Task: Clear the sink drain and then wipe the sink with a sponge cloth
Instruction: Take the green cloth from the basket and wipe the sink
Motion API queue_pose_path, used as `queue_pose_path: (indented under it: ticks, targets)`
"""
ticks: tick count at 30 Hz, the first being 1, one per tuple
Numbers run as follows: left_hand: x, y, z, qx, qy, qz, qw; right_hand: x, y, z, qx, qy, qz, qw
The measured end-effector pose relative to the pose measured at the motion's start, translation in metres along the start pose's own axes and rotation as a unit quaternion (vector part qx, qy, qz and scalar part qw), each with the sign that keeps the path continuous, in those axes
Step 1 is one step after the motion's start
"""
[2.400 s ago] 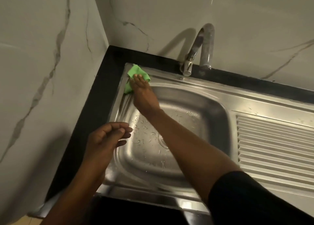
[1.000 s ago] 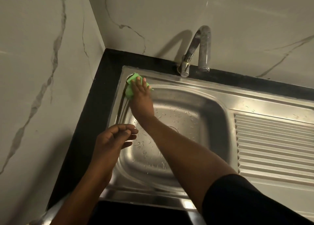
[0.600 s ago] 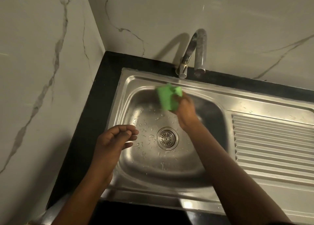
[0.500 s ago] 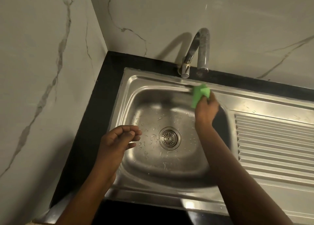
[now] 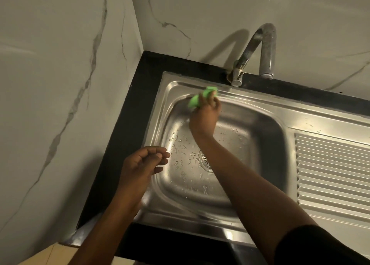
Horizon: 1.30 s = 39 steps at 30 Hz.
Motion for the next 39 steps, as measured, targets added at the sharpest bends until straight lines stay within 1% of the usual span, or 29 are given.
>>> queue_pose_path:
  ticks: [2, 4, 5, 7, 8, 9, 10, 12, 13, 14, 16, 17, 18, 22, 24, 26, 29, 31, 34, 39]
  targets:
    - [-0.004, -0.001, -0.001, 0.001, -0.006, 0.000, 1.000, 0.025, 0.027, -0.007, -0.071, 0.067, -0.001, 0.995]
    - [-0.010, -0.001, -0.001, 0.003, -0.012, -0.001, 1.000, 0.033, 0.044, 0.000, -0.090, 0.118, 0.034, 0.988]
    - [-0.011, 0.000, -0.002, 0.002, -0.014, -0.002, 1.000, 0.032, 0.048, 0.009, -0.074, 0.139, 0.064, 0.985]
    - [-0.015, 0.001, -0.002, -0.001, -0.014, -0.004, 1.000, 0.022, 0.048, 0.030, 0.016, 0.181, 0.178, 0.967]
    - [-0.017, 0.003, -0.002, -0.005, -0.014, -0.005, 1.000, 0.017, 0.046, 0.040, 0.053, 0.184, 0.231, 0.954]
    - [-0.019, 0.005, -0.002, -0.011, -0.017, -0.007, 1.000, 0.008, 0.045, 0.050, 0.067, 0.163, 0.257, 0.950]
    - [-0.020, 0.007, -0.002, -0.015, -0.020, -0.008, 1.000, -0.003, 0.048, 0.058, 0.051, 0.127, 0.246, 0.960]
    - [-0.023, 0.009, -0.002, -0.017, -0.025, -0.010, 1.000, -0.017, 0.056, 0.067, -0.020, 0.058, 0.181, 0.982]
    - [-0.025, 0.009, -0.002, -0.016, -0.027, -0.011, 0.999, -0.017, 0.061, 0.069, -0.050, 0.054, 0.155, 0.985]
    - [-0.027, 0.009, -0.003, -0.015, -0.029, -0.014, 0.999, -0.009, 0.064, 0.069, -0.069, 0.074, 0.131, 0.986]
    - [-0.032, 0.009, -0.003, -0.012, -0.035, -0.021, 0.999, 0.016, 0.064, 0.063, -0.092, 0.141, 0.054, 0.984]
    - [-0.035, 0.009, -0.004, -0.010, -0.038, -0.021, 0.999, 0.027, 0.063, 0.057, -0.105, 0.163, 0.020, 0.981]
    - [-0.039, 0.009, -0.005, -0.007, -0.043, -0.019, 0.999, 0.036, 0.063, 0.050, -0.118, 0.174, 0.012, 0.978]
    - [-0.053, 0.009, -0.009, 0.001, -0.061, -0.029, 0.998, 0.055, 0.067, 0.007, -0.155, 0.218, 0.033, 0.963]
    - [-0.060, 0.010, -0.010, 0.002, -0.075, -0.039, 0.996, 0.058, 0.063, -0.021, -0.153, 0.241, 0.057, 0.957]
    - [-0.066, 0.010, -0.009, 0.012, -0.077, -0.047, 0.996, 0.054, 0.057, -0.052, -0.150, 0.272, 0.075, 0.948]
    - [-0.072, 0.009, -0.008, 0.028, -0.077, -0.051, 0.995, 0.040, 0.052, -0.105, -0.166, 0.303, 0.111, 0.932]
    - [-0.073, 0.008, -0.008, 0.036, -0.073, -0.054, 0.995, 0.033, 0.052, -0.145, -0.175, 0.340, 0.112, 0.917]
    - [-0.071, 0.006, -0.012, 0.047, -0.067, -0.054, 0.995, 0.025, 0.052, -0.205, -0.208, 0.407, 0.113, 0.882]
    - [-0.064, 0.005, -0.029, 0.055, -0.066, -0.035, 0.996, 0.023, 0.044, -0.257, -0.197, 0.488, 0.089, 0.846]
Point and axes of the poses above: each hand's wrist, its own z-axis towards the middle knuckle, its own x-axis out of the palm, y = z × x, the point moved 7 cm from there along z, towards the middle knuckle, and after that the axes turned 8 degrees about z, right-handed, at the moved point
